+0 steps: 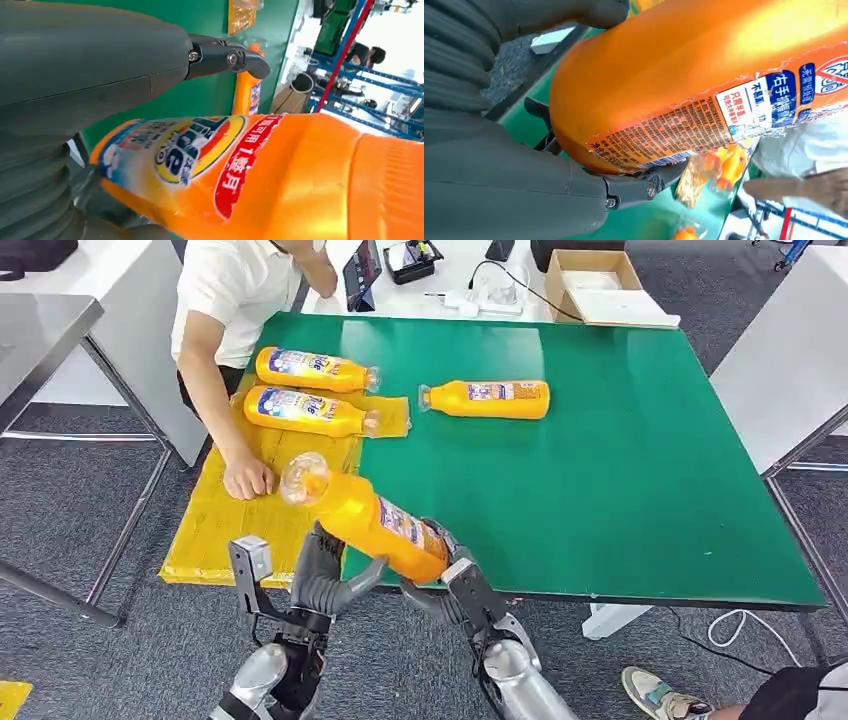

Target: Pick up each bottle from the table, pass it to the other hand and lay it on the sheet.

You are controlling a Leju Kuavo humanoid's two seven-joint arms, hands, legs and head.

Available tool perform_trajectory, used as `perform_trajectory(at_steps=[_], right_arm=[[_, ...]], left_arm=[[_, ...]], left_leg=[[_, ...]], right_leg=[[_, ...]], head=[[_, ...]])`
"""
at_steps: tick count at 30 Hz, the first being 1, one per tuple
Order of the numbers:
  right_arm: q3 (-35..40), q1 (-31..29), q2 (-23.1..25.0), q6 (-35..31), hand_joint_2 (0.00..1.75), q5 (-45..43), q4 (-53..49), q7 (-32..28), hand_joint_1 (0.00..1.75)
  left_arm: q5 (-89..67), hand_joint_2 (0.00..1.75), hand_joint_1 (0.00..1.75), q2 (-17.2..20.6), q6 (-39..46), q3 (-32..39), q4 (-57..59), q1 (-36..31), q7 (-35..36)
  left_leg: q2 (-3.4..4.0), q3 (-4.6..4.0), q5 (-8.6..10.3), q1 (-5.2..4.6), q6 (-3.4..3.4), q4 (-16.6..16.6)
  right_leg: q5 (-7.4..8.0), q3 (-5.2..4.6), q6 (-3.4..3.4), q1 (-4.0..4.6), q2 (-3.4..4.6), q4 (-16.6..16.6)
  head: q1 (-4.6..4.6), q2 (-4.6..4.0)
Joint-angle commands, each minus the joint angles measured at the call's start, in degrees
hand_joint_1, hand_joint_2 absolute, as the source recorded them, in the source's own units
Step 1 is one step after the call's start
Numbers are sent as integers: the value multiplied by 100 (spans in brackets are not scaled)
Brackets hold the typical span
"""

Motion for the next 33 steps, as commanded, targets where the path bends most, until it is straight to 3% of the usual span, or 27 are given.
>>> perform_trajectory(at_steps=[1,11,12,13,14,25,27,29,31,33], right_arm=[[650,-367,4,91,175,41,569,8,175],[1124,-670,83,267,175,28,1100,-107,175],[1202,-725,90,360,175,54,1183,-56,175],[1206,-733,98,374,175,49,1196,-38,175],[1272,-760,114,419,175,64,1197,-34,175],[1413,-771,91,826,175,-92,983,288,175],[1394,-741,106,923,175,-218,837,405,164],[1405,-689,108,934,175,-318,591,522,175],[1455,-672,78,933,175,-337,404,636,169],[1497,-668,4,937,175,-341,275,729,148]], left_arm=[[154,175,0,-80,119,-121,372,-277,-158],[1198,175,0,23,-815,-194,261,-381,72],[1330,175,65,71,-1115,-220,221,-386,-2],[1364,175,157,77,-1177,-218,221,-385,-6],[1583,175,175,107,-1497,-198,201,-368,71],[1540,175,175,56,-1850,-3,183,-299,-28],[1238,175,175,83,-1797,2,97,-240,-195],[921,175,175,99,-1723,23,60,-194,-317],[698,175,175,111,-1654,20,58,-187,-397],[641,175,175,85,-1663,63,83,-184,-413]], left_leg=[[5,23,-8,4,-7,-3],[5,13,-4,3,-5,-3],[5,17,-5,3,-6,-3],[12,25,-9,5,-8,-3],[10,20,-7,4,-7,-3],[1,26,-9,5,-8,-2],[-4,25,-8,6,-9,-1],[2,43,-17,8,-13,0],[3,14,-5,4,-7,-1],[0,12,-5,6,-7,1]], right_leg=[[-7,21,-11,5,3,-2],[-3,11,-8,4,4,-1],[-4,16,-9,4,4,-2],[-5,23,-11,6,9,-3],[-4,18,-10,5,7,-2],[-12,25,-12,6,-4,0],[-12,26,-12,7,-8,0],[-20,41,-19,9,-2,3],[-8,12,-10,4,-1,1],[-7,12,-10,7,-3,1]], head=[[0,0],[-2,0],[0,0],[-2,0],[0,0],[-2,0],[-2,0],[0,0],[-2,0],[0,0]])
